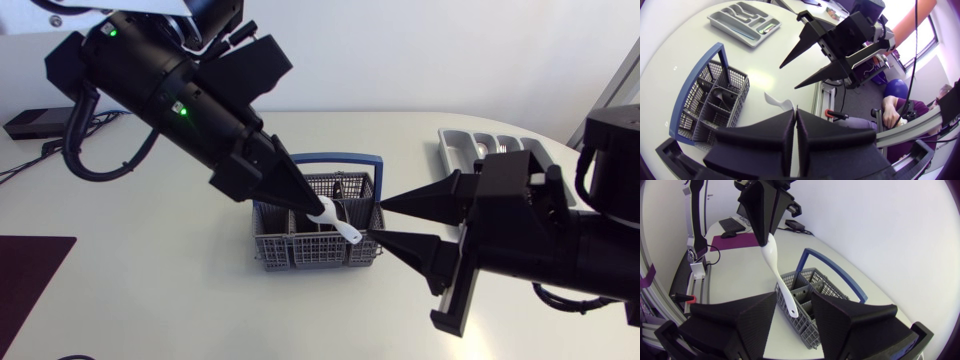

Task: Sort the cutlery from the basket into the organizer compartments.

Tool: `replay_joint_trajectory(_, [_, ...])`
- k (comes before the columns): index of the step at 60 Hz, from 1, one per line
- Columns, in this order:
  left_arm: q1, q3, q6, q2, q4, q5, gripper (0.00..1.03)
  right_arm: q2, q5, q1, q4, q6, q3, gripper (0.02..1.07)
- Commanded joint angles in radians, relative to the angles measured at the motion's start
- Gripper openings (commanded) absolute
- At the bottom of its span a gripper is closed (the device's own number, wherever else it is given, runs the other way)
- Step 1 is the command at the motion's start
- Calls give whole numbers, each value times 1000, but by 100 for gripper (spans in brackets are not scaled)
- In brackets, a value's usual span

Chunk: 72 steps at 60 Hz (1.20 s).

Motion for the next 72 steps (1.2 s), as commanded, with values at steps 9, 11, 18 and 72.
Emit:
replay_joint_trajectory(9, [-54,34,86,31,-52,47,3,6,-7,61,9,-38,-49,55])
replay_joint_trajectory(11, [-56,35,93,37,-58,52,3,6,-7,64,8,-38,-52,59])
replay_joint_trajectory(18, [-62,43,106,50,-70,63,3,5,-7,71,2,-40,-57,62])
replay_joint_trajectory(72, [-54,95,100,97,-75,72,26,11,12,138,-37,-28,-43,8])
